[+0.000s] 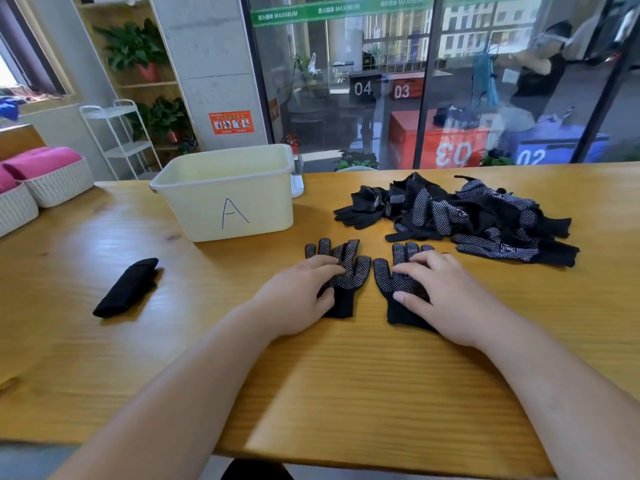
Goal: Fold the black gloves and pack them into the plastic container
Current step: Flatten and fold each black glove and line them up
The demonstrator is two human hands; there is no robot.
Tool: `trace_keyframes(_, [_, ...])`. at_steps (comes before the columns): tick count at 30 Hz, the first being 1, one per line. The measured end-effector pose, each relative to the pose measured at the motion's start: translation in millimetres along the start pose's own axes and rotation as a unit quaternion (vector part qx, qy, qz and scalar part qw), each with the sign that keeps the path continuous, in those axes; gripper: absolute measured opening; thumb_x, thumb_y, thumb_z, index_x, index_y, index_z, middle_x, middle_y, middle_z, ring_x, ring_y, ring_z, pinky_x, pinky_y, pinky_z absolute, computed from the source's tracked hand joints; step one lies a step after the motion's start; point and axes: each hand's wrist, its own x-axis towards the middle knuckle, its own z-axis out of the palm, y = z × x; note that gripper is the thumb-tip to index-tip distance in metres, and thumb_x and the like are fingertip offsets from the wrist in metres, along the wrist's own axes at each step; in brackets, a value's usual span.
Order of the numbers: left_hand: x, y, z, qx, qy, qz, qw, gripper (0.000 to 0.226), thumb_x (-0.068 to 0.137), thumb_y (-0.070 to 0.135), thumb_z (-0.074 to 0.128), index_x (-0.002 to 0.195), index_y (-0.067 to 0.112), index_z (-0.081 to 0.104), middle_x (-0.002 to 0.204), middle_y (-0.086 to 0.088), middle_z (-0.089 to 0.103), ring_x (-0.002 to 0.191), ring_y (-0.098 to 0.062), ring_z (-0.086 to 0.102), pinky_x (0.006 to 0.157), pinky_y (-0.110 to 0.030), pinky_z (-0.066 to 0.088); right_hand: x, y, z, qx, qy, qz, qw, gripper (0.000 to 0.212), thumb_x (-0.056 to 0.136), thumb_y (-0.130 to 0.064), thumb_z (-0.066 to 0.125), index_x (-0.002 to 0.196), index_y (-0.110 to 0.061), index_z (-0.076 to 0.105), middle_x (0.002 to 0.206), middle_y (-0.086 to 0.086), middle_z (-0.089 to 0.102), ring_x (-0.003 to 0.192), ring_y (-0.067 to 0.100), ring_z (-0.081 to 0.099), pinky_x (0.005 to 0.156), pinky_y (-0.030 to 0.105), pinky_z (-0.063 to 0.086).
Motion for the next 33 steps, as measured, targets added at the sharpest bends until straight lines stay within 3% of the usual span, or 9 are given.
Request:
trace_keyframes(3, [-4,-1,-3,0.048,0.042,0.011,0.998,0.041,0.103,0.048,0.051,0.141,0.038,0.062,0.146,0.018,0.052,0.131,-0.012,0.053,0.1,-0.039,0.054,-5,-11,5,-0.036,-0.067,-0.012,0.997,0.063,0.104,-0.07,0.026,0.164,-0.051,0.021,0.175,-0.008,0.012,0.162,0.019,0.006,0.131,0.046,0.017])
trace_keyframes(5, [-4,1,-1,0.087,0.075,0.005,0.993,0.047,0.104,0.058,0.048,0.145,0.035,0.058,0.144,0.011,0.052,0.134,-0.017,0.05,0.104,-0.04,0.051,-9,-14,5,-0.031,-0.1,-0.022,0.994,0.063,0.105,-0.069,0.023,0.165,-0.053,0.011,0.177,-0.01,0.0,0.163,0.016,-0.006,0.133,0.044,0.007])
trace_keyframes(8, [-4,3,7,0.082,-0.006,-0.006,0.997,0.072,0.105,0.07,0.035,0.167,0.033,0.027,0.174,0.002,0.021,0.163,-0.021,0.012,0.131,-0.047,0.022,-10,-12,3,-0.02,-0.101,-0.022,0.994,0.062,0.106,-0.067,0.023,0.165,-0.054,0.008,0.178,-0.01,-0.005,0.163,0.015,-0.01,0.133,0.045,0.006])
trace_keyframes(11, [-5,-1,6,0.05,-0.099,0.005,0.994,0.078,0.105,0.074,0.028,0.171,0.037,0.009,0.179,0.011,-0.004,0.164,-0.015,-0.011,0.134,-0.046,0.002,-11,-10,2,-0.029,-0.111,-0.006,0.993,0.072,0.098,-0.079,0.017,0.165,-0.055,0.005,0.177,-0.011,-0.008,0.163,0.016,-0.012,0.133,0.046,0.006])
trace_keyframes(14, [-6,-4,3,0.011,-0.063,0.025,0.998,0.073,0.104,0.073,0.037,0.169,0.042,0.019,0.177,0.019,0.007,0.164,-0.012,0.0,0.133,-0.045,0.009,-10,-15,-1,-0.026,-0.085,-0.015,0.996,0.081,0.092,-0.085,0.01,0.166,-0.051,0.012,0.177,-0.012,-0.003,0.163,0.015,-0.01,0.133,0.045,0.005])
trace_keyframes(18, [2,-10,8,-0.027,0.053,0.01,0.998,0.056,0.109,0.056,0.04,0.16,0.032,0.043,0.165,0.011,0.041,0.154,-0.017,0.031,0.125,-0.049,0.033,-10,-33,-4,-0.001,-0.021,-0.122,0.992,0.076,0.098,-0.081,0.013,0.165,-0.048,0.025,0.175,-0.022,0.008,0.162,0.004,-0.001,0.133,0.041,0.012])
trace_keyframes(24, [36,-21,0,-0.051,0.056,-0.066,0.995,0.043,0.111,0.031,0.05,0.153,0.025,0.055,0.136,0.011,0.067,0.134,-0.023,0.047,0.113,-0.049,0.043,-9,-51,12,-0.056,-0.091,-0.188,0.976,0.072,0.101,-0.08,0.016,0.165,-0.049,0.021,0.174,-0.025,0.011,0.162,0.004,-0.001,0.133,0.041,0.005])
trace_keyframes(30, [47,-17,10,-0.06,0.117,-0.069,0.989,0.023,0.104,0.033,0.066,0.125,0.03,0.075,0.099,0.012,0.063,0.105,-0.018,0.052,0.099,-0.045,0.048,-11,-51,11,-0.052,-0.094,-0.184,0.977,0.071,0.102,-0.08,0.015,0.165,-0.049,0.019,0.174,-0.026,0.009,0.162,0.003,-0.002,0.133,0.039,0.006])
trace_keyframes(33, [43,-20,14,-0.094,0.201,-0.044,0.974,0.011,0.098,0.027,0.074,0.108,0.032,0.077,0.097,0.014,0.061,0.1,-0.013,0.054,0.093,-0.038,0.05,-10,-51,11,-0.048,-0.093,-0.183,0.978,0.069,0.103,-0.08,0.016,0.165,-0.05,0.02,0.174,-0.026,0.01,0.161,0.002,-0.001,0.133,0.038,0.007])
